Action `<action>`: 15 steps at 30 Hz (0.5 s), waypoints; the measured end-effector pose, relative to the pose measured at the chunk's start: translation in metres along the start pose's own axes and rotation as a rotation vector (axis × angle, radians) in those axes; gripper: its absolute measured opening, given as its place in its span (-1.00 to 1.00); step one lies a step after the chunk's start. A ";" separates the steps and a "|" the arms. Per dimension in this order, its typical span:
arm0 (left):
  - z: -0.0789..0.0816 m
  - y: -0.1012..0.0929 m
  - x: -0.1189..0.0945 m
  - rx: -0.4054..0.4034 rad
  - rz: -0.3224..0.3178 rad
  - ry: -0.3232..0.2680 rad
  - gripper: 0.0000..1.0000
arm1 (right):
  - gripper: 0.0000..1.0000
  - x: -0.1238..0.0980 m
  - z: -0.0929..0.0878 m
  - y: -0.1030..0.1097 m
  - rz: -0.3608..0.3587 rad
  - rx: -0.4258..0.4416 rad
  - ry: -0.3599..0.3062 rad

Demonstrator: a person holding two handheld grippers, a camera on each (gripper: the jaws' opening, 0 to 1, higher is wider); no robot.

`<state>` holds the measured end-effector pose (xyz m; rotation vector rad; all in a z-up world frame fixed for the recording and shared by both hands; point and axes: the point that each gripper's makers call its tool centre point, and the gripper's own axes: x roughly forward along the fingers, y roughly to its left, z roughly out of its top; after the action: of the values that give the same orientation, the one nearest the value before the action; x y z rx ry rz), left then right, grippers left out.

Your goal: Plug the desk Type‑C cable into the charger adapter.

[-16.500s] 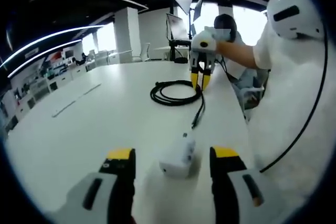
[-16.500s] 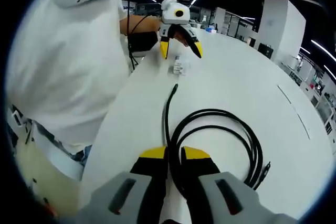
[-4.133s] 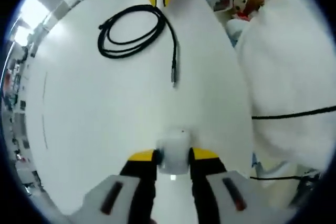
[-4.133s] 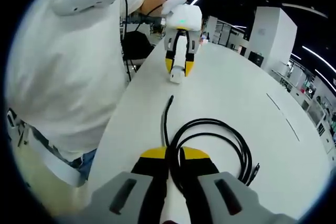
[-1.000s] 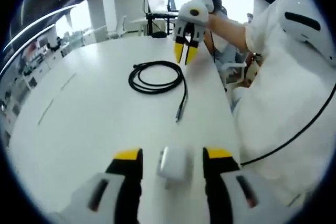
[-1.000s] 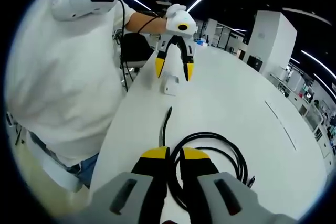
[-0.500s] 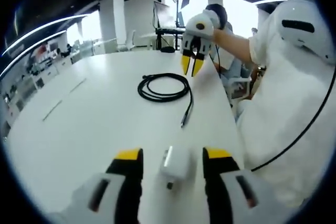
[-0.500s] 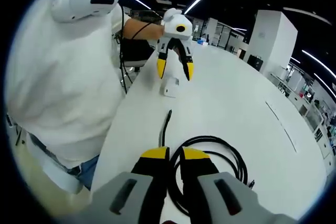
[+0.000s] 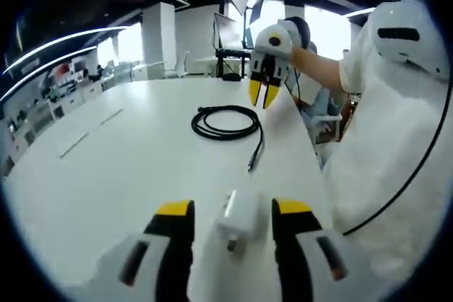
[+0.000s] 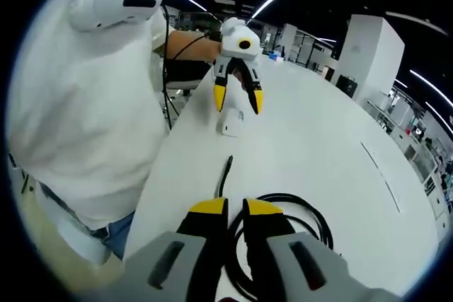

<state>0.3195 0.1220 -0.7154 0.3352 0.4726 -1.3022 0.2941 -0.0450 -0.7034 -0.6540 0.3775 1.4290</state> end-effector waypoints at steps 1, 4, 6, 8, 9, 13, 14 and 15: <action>0.000 0.000 0.000 0.007 0.003 -0.008 -0.14 | -0.84 0.001 0.003 0.000 0.000 -0.004 -0.004; -0.001 -0.001 0.001 0.007 0.001 -0.021 -0.15 | -0.84 0.002 0.008 0.000 0.000 -0.013 -0.005; -0.002 -0.002 0.002 0.011 0.001 -0.025 -0.15 | -0.84 0.002 0.010 -0.001 0.000 -0.017 -0.005; -0.003 -0.003 0.003 0.007 -0.003 -0.035 -0.14 | -0.84 0.003 0.011 -0.001 0.001 -0.021 -0.004; -0.003 -0.003 0.003 0.008 -0.004 -0.039 -0.14 | -0.84 0.003 0.011 -0.001 0.001 -0.022 -0.003; -0.003 -0.004 0.004 0.011 -0.004 -0.047 -0.13 | -0.84 0.003 0.014 -0.002 0.003 -0.029 0.001; -0.003 -0.004 0.004 0.012 -0.004 -0.048 -0.13 | -0.84 0.003 0.015 -0.002 0.002 -0.032 0.001; -0.003 -0.004 0.003 0.013 -0.005 -0.047 -0.13 | -0.84 0.003 0.016 -0.002 0.002 -0.033 0.002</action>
<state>0.3161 0.1198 -0.7198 0.3133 0.4257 -1.3152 0.2945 -0.0321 -0.6924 -0.6819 0.3562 1.4391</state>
